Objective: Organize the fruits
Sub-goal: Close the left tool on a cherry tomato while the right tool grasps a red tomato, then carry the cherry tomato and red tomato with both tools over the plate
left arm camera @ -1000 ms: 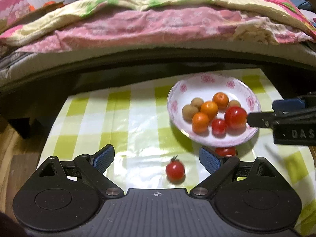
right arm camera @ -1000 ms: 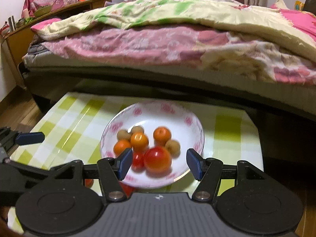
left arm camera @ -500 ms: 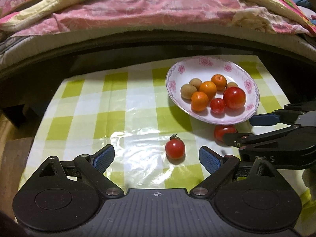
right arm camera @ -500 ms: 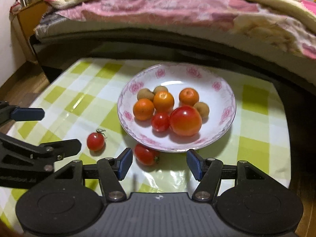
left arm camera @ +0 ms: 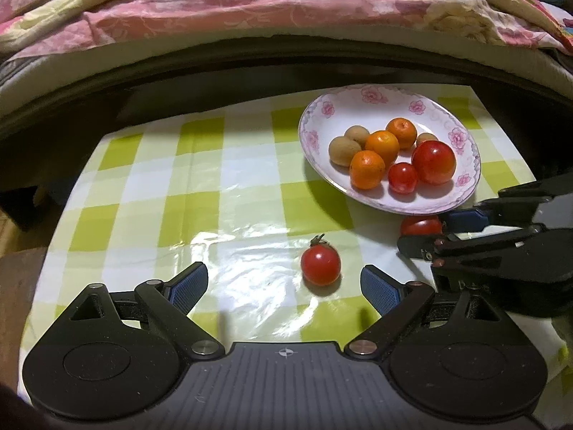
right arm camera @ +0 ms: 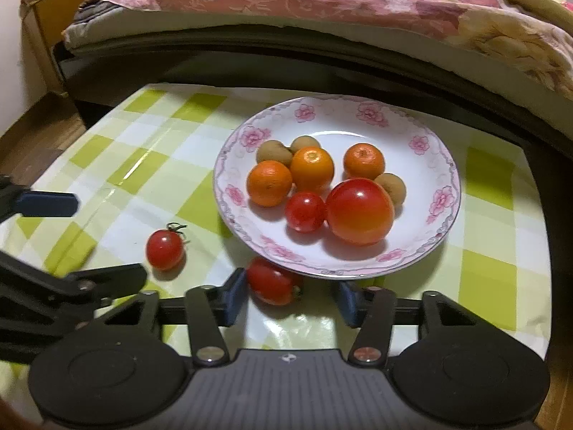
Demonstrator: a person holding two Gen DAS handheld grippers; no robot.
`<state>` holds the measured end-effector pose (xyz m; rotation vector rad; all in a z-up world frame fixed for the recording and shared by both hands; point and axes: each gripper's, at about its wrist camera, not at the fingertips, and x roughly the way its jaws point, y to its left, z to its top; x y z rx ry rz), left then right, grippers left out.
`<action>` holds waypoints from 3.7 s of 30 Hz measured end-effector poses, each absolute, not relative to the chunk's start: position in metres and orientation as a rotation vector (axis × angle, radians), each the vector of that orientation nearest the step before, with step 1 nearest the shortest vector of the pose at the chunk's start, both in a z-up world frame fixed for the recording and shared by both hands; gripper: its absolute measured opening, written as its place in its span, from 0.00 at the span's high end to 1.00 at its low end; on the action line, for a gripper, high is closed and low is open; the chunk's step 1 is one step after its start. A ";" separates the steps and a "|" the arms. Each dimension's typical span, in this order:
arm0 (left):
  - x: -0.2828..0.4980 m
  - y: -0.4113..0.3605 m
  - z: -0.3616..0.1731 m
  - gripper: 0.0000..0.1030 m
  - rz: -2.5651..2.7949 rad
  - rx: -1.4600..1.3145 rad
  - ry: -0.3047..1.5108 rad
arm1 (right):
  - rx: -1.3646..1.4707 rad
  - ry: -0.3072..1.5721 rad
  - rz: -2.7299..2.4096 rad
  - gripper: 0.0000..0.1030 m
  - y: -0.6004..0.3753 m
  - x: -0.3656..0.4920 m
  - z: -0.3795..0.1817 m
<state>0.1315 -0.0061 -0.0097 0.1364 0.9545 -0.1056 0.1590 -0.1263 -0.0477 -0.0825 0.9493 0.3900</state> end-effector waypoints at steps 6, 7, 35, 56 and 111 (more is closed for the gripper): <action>0.139 -0.009 -0.020 0.21 -0.121 0.137 0.946 | -0.090 0.954 0.388 0.66 -0.133 0.153 -0.044; 0.141 -0.010 -0.022 0.22 -0.123 0.139 0.946 | -0.087 0.954 0.388 0.66 -0.135 0.151 -0.043; 0.093 -0.018 -0.020 0.67 -0.207 0.112 1.056 | -0.114 1.018 0.356 0.66 -0.155 0.106 -0.031; 0.052 -0.027 -0.025 0.61 -0.258 0.153 1.067 | -0.216 1.053 0.379 0.65 -0.149 0.067 -0.038; 0.114 -0.036 0.011 0.69 -0.257 0.046 0.981 | -0.093 0.928 0.333 0.65 -0.175 0.124 0.010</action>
